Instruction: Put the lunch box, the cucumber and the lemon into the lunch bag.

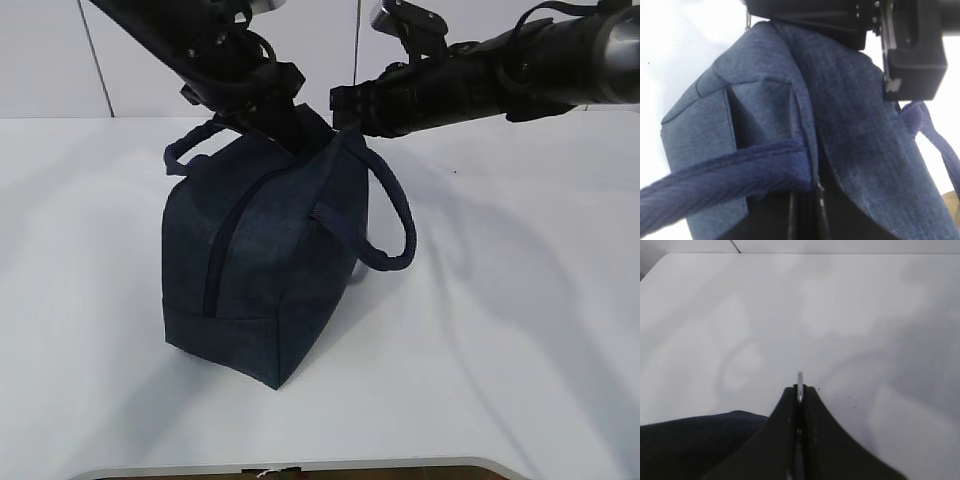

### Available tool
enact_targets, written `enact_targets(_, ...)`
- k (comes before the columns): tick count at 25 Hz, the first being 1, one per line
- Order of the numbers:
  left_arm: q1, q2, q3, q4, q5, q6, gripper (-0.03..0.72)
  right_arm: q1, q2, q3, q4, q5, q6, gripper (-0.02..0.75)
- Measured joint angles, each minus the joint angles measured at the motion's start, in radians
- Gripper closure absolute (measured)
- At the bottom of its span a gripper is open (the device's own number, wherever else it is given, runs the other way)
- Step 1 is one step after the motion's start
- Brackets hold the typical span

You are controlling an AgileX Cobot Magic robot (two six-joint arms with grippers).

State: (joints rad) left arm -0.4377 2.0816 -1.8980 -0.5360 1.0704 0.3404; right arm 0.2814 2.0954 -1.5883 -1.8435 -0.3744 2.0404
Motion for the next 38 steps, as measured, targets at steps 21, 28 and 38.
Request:
enact_targets(21, 0.002, 0.002, 0.000, 0.031, 0.023, 0.006, 0.702, -0.016, 0.081, 0.000, 0.012, -0.006, 0.014, 0.733)
enact_targets(28, 0.002, 0.000, 0.000, 0.033, 0.045, 0.006, 0.702, -0.016, 0.056, 0.000, 0.003, -0.009, 0.008, 0.733)
enact_targets(38, 0.002, -0.001, 0.000, 0.031, 0.058, 0.006, 0.698, -0.017, 0.005, 0.002, -0.001, -0.005, -0.002, 0.622)
